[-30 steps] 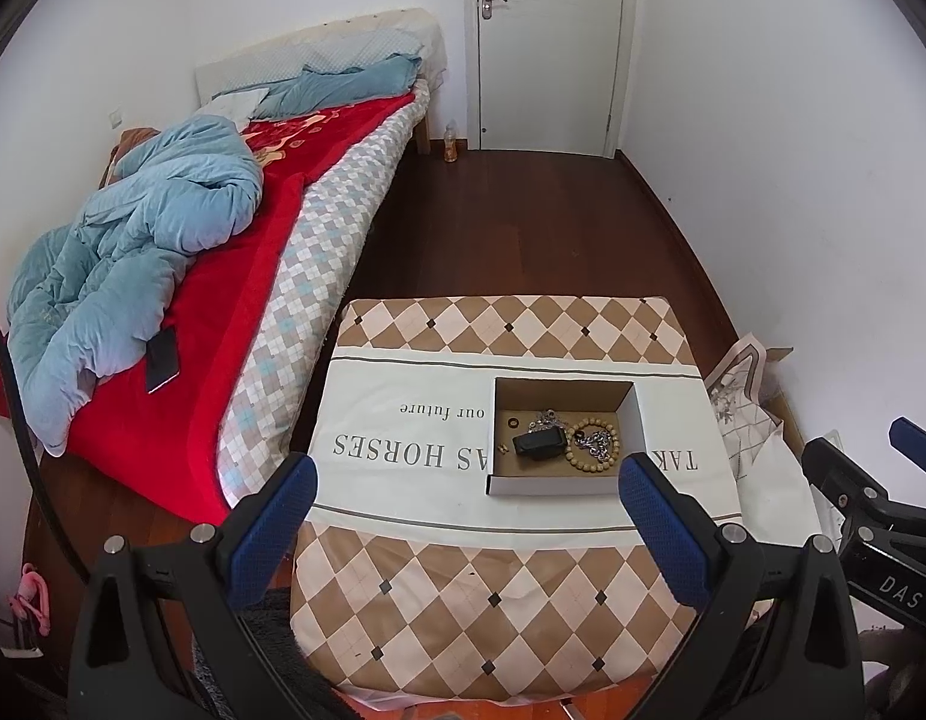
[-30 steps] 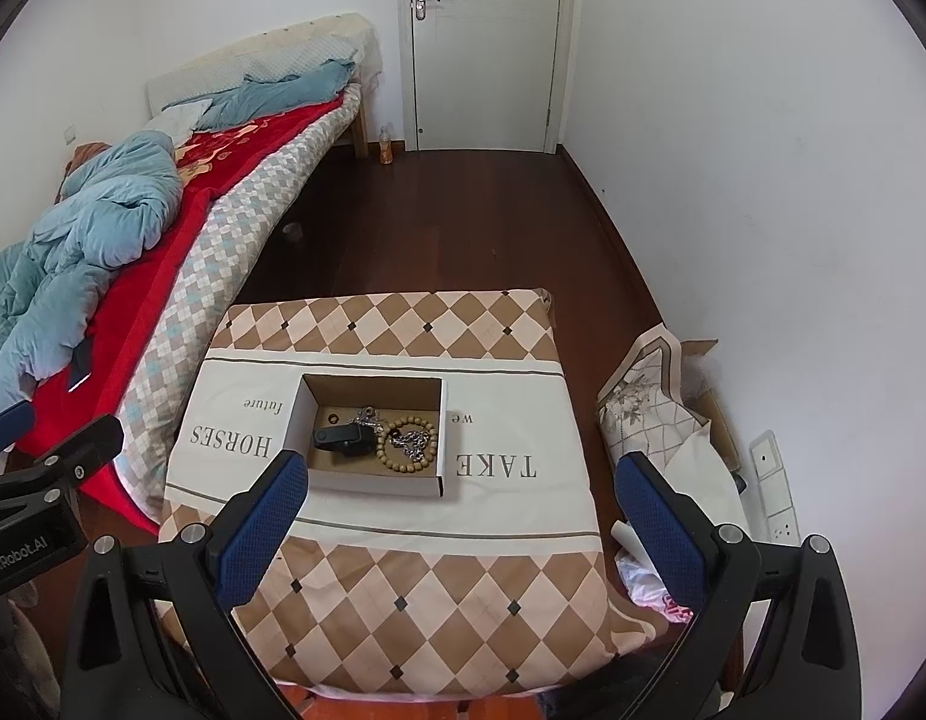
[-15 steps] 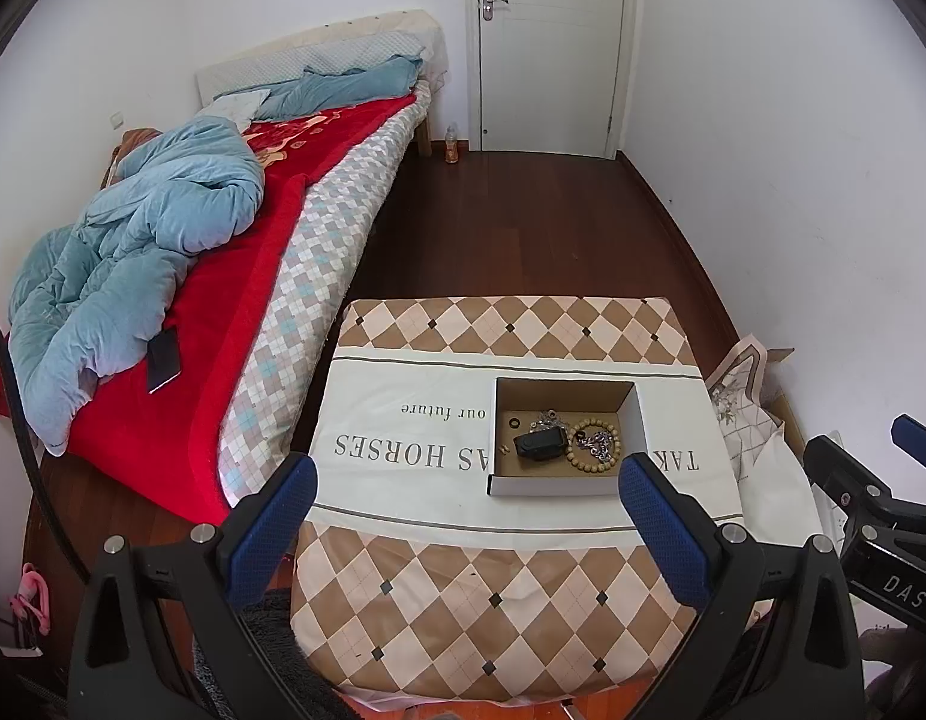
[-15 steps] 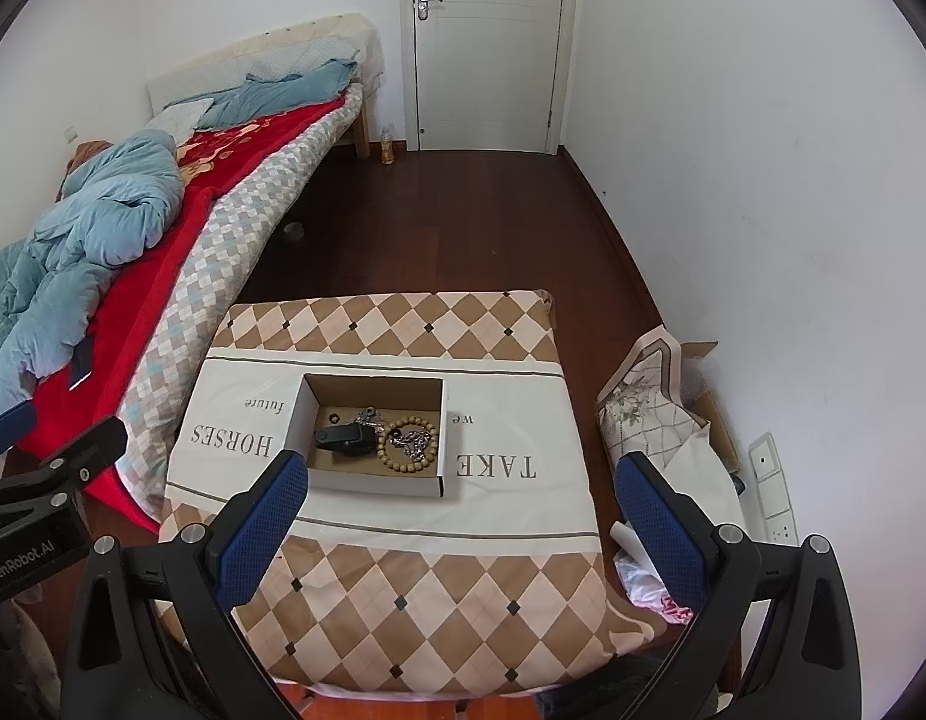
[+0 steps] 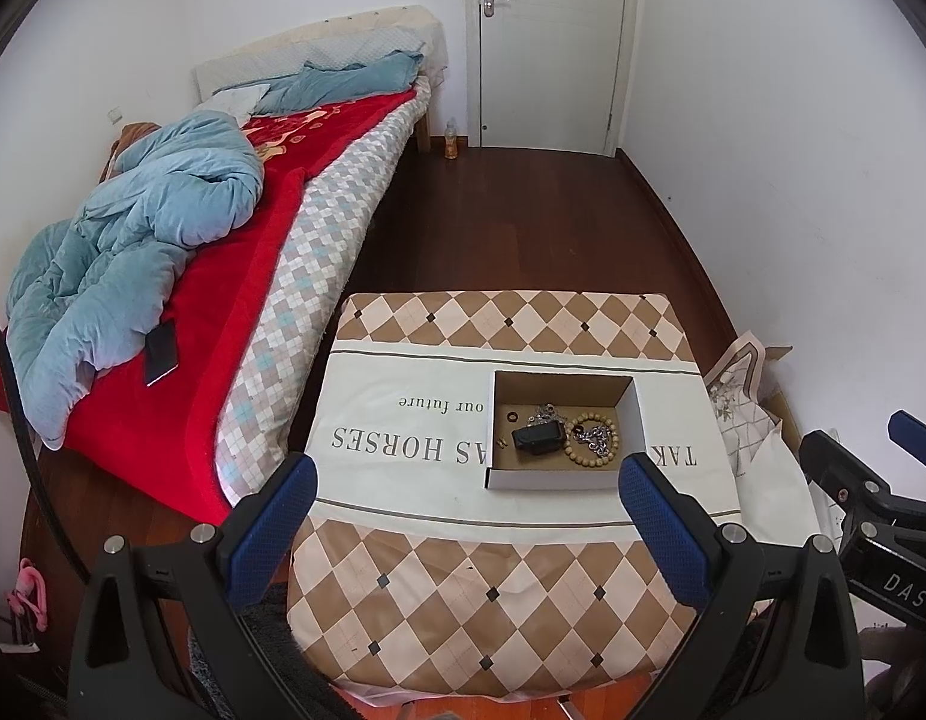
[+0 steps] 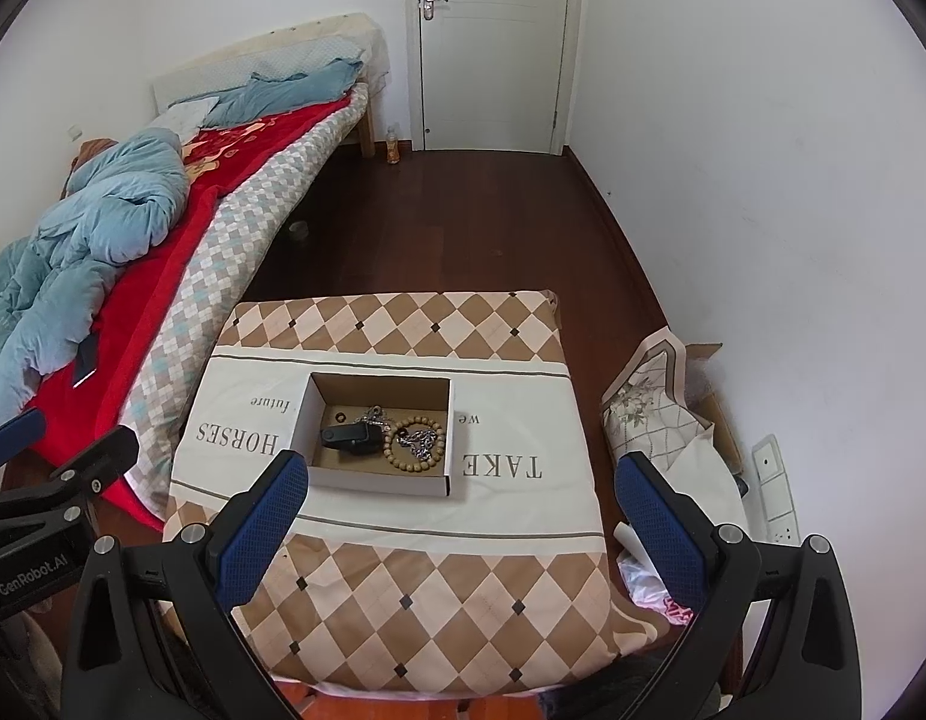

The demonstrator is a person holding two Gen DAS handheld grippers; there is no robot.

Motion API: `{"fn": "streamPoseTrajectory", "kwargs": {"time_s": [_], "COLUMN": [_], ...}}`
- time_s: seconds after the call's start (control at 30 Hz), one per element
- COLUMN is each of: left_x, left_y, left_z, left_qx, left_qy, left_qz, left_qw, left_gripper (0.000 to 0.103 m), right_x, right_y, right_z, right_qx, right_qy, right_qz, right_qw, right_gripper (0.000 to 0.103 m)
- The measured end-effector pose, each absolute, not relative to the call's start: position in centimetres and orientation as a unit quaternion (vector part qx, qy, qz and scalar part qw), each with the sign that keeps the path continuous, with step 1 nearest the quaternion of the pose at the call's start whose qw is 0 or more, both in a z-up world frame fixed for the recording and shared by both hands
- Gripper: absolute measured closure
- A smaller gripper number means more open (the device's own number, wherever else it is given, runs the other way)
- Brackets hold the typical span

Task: Organize jewelry

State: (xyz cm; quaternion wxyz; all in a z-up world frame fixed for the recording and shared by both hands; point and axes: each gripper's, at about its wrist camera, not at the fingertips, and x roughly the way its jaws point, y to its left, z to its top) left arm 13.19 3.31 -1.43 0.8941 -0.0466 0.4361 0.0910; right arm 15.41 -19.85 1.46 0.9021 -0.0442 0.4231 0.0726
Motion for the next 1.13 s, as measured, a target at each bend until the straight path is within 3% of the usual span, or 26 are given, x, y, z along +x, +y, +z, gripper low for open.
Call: {"fn": "streamPoseTrajectory", "kwargs": {"time_s": [1.13], "left_x": [12.76], "left_y": [3.83], "left_z": [-0.61], "left_qx": [-0.046], "left_qy": [0.429], "left_qz": [0.091], "left_qw": [0.897], "left_gripper": [0.0], "right_x": [15.67], "right_y": [-19.56], "right_z": [2.2], "right_qx": [-0.047], "right_qy": [0.42], "right_qz": [0.08], "right_qw": [0.903], "right_gripper": [0.0]}}
